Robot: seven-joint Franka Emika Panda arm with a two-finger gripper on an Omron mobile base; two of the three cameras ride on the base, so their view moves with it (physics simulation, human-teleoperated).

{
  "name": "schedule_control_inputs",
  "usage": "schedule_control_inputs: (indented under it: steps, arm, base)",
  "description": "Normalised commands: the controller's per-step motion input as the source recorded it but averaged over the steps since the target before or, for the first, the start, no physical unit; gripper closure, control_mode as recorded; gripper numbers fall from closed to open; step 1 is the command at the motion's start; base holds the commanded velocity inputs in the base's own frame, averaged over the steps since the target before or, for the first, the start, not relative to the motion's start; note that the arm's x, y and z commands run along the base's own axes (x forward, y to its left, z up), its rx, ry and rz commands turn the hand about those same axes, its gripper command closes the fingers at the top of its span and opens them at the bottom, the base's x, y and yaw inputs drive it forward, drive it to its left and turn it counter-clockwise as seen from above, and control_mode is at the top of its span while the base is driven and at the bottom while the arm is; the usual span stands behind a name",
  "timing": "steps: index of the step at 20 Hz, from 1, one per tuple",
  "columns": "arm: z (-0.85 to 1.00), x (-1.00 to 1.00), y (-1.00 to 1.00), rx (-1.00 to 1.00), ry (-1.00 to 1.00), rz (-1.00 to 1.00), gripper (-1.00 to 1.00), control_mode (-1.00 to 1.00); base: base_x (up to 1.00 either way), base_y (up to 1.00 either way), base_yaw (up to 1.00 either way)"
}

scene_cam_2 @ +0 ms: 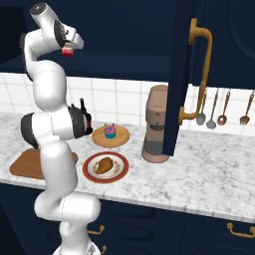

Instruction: From the different types of pastries on the counter, select a croissant and place it on the cutting board. Then retrieve a jar of jam from the cabinet and place it alongside the croissant on the cutting board.

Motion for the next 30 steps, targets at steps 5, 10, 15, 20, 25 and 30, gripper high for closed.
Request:
schedule_control_inputs:
  steps: [5,10,15,20,25,30]
  arm:
    - [-0.18,-0.95,0.26,0.00,-0.20,-0.04,1.00,-1.00]
    - [0.02,-1.00,0.02,0.04,-0.19,-0.01,1.00,-1.00]
    - [0.17,-1.00,-0.01,0.05,-0.02,0.09,1.00,-1.00]
    - [0.16,-1.00,-0.38,0.00,0.01,0.27,1.00,-1.00]
    - [0.04,-1.00,-0.52,0.00,0.00,0.31,1.00,-1.00]
    - [0.07,-1.00,-0.43,0.00,-0.01,0.31,1.00,-1.00]
  base:
    - [0.00,0.00,0.00]
    - [0.00,0.00,0.00]
    - [0.00,0.00,0.00]
    - [0.00,0.00,0.00]
    - [0.00,0.00,0.00]
    - [0.00,0.00,0.00]
